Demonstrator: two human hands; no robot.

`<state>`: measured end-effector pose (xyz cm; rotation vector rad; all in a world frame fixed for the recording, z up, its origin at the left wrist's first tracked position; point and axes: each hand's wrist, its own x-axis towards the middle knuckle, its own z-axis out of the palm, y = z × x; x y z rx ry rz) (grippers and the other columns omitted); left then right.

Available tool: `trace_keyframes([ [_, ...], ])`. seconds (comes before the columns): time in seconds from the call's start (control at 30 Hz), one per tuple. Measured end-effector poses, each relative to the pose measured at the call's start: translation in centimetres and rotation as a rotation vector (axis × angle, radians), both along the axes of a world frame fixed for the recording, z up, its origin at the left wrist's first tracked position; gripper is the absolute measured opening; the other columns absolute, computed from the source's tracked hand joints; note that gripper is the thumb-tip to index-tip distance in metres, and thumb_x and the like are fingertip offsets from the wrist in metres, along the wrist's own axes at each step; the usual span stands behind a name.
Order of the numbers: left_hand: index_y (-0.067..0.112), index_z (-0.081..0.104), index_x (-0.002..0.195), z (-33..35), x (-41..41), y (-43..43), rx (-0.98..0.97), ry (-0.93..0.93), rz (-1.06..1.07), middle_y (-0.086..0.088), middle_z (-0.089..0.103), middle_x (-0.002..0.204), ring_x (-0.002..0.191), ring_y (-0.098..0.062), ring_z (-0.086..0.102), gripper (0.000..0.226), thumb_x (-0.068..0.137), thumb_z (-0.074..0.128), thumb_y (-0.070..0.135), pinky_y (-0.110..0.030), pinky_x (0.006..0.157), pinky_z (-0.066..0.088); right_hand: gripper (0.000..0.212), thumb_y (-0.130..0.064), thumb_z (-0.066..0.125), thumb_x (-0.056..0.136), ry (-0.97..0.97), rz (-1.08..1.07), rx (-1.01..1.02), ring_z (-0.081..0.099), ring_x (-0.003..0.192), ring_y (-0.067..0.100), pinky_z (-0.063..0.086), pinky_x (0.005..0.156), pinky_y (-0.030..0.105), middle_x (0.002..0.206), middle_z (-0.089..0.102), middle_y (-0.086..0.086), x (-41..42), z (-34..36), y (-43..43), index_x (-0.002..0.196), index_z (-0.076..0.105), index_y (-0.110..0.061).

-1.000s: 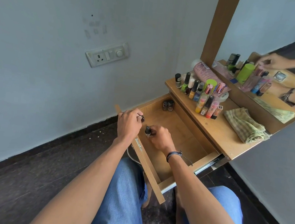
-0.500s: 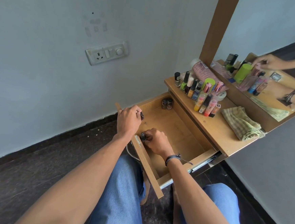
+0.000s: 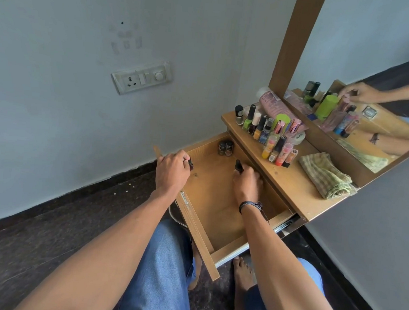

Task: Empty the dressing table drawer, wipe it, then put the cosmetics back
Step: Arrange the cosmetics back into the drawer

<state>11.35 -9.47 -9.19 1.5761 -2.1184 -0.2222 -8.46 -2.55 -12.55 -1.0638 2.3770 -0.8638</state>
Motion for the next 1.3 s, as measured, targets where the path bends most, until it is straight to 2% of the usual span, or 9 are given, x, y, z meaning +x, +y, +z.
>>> trace_keyframes([
  [0.17,0.021,0.068,0.101,0.1,0.0,0.1,0.002,-0.001,0.002,0.003,0.072,0.082,0.080,-0.016,0.066,0.015,0.091,0.065,0.010,-0.037,0.090,0.045,0.026,-0.032,0.053,0.104,0.096,0.006,0.019,0.067,0.102,0.032,0.044,0.077,0.032,0.110,0.069,0.011,0.4,0.3,-0.2,0.121,0.062,-0.015],
  [0.3,0.021,0.068,0.101,-0.1,0.1,-0.1,0.008,-0.005,0.008,0.004,0.072,0.080,0.077,-0.015,0.065,0.015,0.090,0.065,0.011,-0.036,0.089,0.045,0.035,-0.026,0.053,0.105,0.097,0.016,-0.033,0.068,0.106,0.033,0.047,0.078,0.035,0.115,0.070,0.015,0.7,0.6,0.2,0.137,0.049,-0.013],
  [0.43,0.021,0.068,0.102,-0.4,0.1,-0.2,0.001,-0.011,0.005,0.005,0.072,0.078,0.073,-0.013,0.063,0.017,0.090,0.066,0.010,-0.036,0.089,0.046,0.024,-0.031,0.051,0.106,0.086,-0.005,-0.007,0.069,0.099,0.032,0.039,0.072,0.031,0.107,0.071,0.012,0.8,0.7,0.5,0.121,0.052,-0.013],
  [0.57,0.021,0.068,0.101,-0.4,0.0,-0.2,-0.003,-0.011,0.003,0.005,0.072,0.078,0.072,-0.013,0.062,0.016,0.090,0.066,0.010,-0.036,0.089,0.047,0.024,-0.038,0.048,0.105,0.114,0.006,0.040,0.068,0.088,0.027,0.038,0.069,0.029,0.092,0.065,0.003,0.9,0.6,0.5,0.109,0.057,-0.016],
  [0.87,0.023,0.069,0.099,-0.7,0.1,-0.4,0.009,-0.012,0.003,0.006,0.072,0.077,0.073,-0.012,0.064,0.017,0.089,0.067,0.010,-0.039,0.090,0.048,0.030,-0.043,0.047,0.105,0.128,-0.032,0.089,0.068,0.093,0.028,0.041,0.071,0.031,0.098,0.068,0.005,0.7,0.9,0.1,0.107,0.063,-0.017],
  [0.97,0.023,0.068,0.101,-0.8,0.2,-0.4,0.008,-0.010,-0.003,0.006,0.072,0.078,0.073,-0.011,0.065,0.017,0.089,0.068,0.011,-0.038,0.090,0.048,0.026,-0.041,0.050,0.103,0.101,-0.021,0.030,0.062,0.077,0.021,0.041,0.069,0.030,0.086,0.065,-0.001,1.1,1.2,0.4,0.093,0.060,-0.020],
  [1.1,0.021,0.069,0.100,-0.6,0.1,-0.4,-0.002,-0.006,-0.005,0.004,0.074,0.080,0.074,-0.013,0.066,0.015,0.089,0.068,0.011,-0.039,0.090,0.049,0.030,-0.040,0.058,0.100,0.140,0.019,-0.137,0.055,0.058,0.009,0.035,0.051,0.023,0.068,0.058,-0.010,2.2,2.7,2.2,0.076,0.049,-0.024],
  [1.23,0.020,0.069,0.100,-0.3,0.0,-0.3,-0.011,-0.018,-0.019,0.001,0.074,0.080,0.075,-0.014,0.067,0.016,0.088,0.070,0.010,-0.039,0.088,0.050,0.028,-0.035,0.067,0.097,0.260,0.063,-0.389,0.045,0.049,-0.003,0.028,0.046,0.013,0.061,0.056,-0.011,1.5,4.6,5.0,0.076,0.057,-0.020],
  [1.3,0.020,0.069,0.100,-0.3,0.0,-0.2,-0.028,-0.028,-0.029,0.002,0.074,0.080,0.073,-0.014,0.066,0.017,0.087,0.070,0.010,-0.038,0.087,0.049,0.026,-0.030,0.069,0.096,0.295,0.006,-0.533,0.039,0.046,-0.003,0.025,0.046,0.013,0.059,0.054,-0.010,0.1,6.0,6.2,0.076,0.059,-0.017],
])
